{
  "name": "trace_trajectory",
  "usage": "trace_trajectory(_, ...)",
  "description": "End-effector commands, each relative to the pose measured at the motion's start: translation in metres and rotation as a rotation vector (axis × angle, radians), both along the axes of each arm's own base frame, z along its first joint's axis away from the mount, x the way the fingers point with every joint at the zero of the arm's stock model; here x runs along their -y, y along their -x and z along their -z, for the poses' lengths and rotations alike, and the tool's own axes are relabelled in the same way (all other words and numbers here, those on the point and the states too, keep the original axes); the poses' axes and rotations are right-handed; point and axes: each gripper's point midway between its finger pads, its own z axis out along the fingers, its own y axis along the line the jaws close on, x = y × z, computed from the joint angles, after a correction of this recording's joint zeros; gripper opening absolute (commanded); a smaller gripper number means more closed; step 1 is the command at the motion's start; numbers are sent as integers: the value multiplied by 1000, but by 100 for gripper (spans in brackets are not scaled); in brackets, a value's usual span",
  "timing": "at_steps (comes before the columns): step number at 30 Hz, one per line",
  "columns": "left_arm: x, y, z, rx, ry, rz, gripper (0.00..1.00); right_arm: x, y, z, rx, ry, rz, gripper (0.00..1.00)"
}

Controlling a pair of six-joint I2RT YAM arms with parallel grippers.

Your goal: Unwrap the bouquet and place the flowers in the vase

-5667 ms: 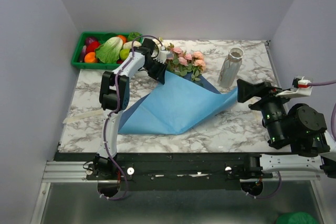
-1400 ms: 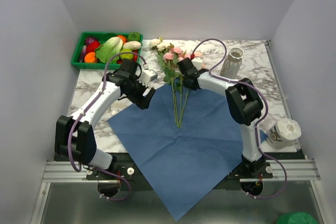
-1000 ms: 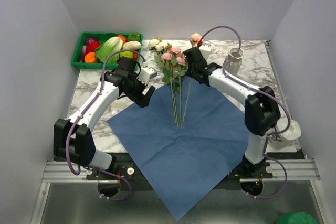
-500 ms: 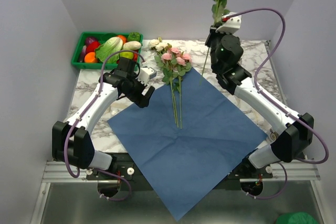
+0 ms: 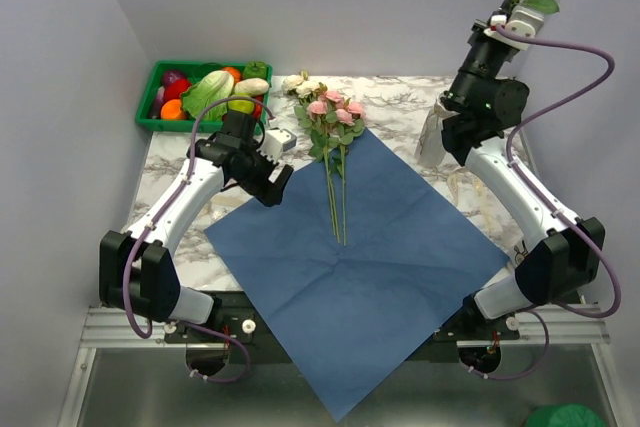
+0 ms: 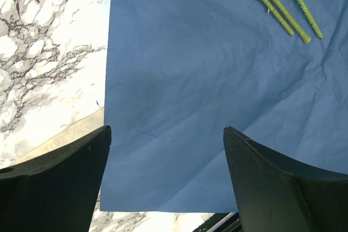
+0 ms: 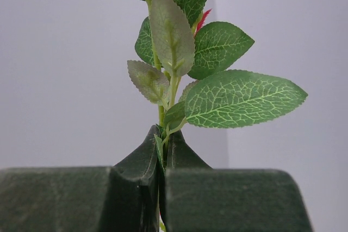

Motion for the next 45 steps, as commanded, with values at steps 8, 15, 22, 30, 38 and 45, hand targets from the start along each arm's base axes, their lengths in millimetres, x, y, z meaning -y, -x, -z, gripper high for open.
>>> trace_trajectory(8, -1, -1, -1, -12, 26, 16, 93, 29, -8, 3, 81, -45, 79, 1)
trace_trajectory(15, -3, -6, -10, 0, 22, 17, 92, 31, -23, 21, 75, -38, 88, 1)
trace_trajectory(22, -4, -6, -8, -9, 26, 20, 92, 34, -38, 48, 32, -40, 99, 1)
trace_trajectory(30, -6, -5, -13, 0, 30, 13, 92, 29, -51, 102, -88, -78, 55, 8)
trace_trajectory(38, -7, -1, -23, 23, 46, 7, 92, 8, -44, 143, -227, -88, -50, 52)
trace_trajectory(45, -9, 4, -28, 42, 48, 3, 92, -17, -23, 173, -389, -105, -178, 88)
